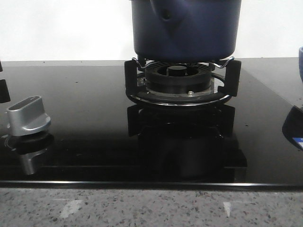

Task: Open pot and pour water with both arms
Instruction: 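Lift the bowl with the right gripper and bring it over the pot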

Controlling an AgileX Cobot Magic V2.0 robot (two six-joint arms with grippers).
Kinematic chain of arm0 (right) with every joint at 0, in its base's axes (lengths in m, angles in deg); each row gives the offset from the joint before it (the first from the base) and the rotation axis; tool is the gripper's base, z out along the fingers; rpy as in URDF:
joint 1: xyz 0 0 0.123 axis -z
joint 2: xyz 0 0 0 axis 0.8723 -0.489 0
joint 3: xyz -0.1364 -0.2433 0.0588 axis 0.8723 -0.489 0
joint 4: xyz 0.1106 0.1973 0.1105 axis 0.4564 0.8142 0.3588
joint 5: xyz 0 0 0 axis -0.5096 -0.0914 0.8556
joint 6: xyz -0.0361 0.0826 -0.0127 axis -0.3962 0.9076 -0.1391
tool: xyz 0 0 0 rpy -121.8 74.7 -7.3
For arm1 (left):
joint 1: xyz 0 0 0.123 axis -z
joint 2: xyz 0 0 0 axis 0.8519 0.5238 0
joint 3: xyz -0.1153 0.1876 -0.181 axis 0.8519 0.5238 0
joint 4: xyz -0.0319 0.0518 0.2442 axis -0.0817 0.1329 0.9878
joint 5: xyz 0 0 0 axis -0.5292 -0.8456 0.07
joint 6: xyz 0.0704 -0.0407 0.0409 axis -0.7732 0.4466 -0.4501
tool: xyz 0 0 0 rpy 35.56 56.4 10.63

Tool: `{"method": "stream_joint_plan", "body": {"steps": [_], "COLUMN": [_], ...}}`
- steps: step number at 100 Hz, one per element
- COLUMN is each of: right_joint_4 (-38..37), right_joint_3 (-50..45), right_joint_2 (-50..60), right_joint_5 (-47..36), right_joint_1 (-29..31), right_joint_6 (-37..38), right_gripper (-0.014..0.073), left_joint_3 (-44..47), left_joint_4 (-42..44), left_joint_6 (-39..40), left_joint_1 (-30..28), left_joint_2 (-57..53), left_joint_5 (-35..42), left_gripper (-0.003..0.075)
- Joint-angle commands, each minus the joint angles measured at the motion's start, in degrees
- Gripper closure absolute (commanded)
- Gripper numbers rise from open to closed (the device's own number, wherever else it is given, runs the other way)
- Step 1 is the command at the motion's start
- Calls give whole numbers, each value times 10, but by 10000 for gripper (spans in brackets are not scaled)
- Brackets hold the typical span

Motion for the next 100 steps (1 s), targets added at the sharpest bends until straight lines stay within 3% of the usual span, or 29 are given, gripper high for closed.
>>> {"method": "stream_joint_plan", "body": {"steps": [1, 13, 60, 100], "right_joint_4": [11, 33, 57, 57], "right_joint_3": [12, 12, 34, 199], "right_joint_2": [13, 13, 41, 41], "right_joint_5": [-17, -21, -17, 92], "right_joint_1": [4, 4, -19, -37], "right_joint_6": [-2, -28, -78, -109], "right_gripper": [466, 671, 661, 660], "left_joint_3": [-20, -20, -20, -20], "left_joint_4": [-20, -20, -20, -20], "left_joint_6": [4, 4, 4, 3], "left_joint_1": [-1, -1, -1, -1], "left_joint_2": [-15, -15, -15, -15], "left_joint_5": [-21, -21, -21, -21], "left_gripper": [384, 384, 384, 384]}}
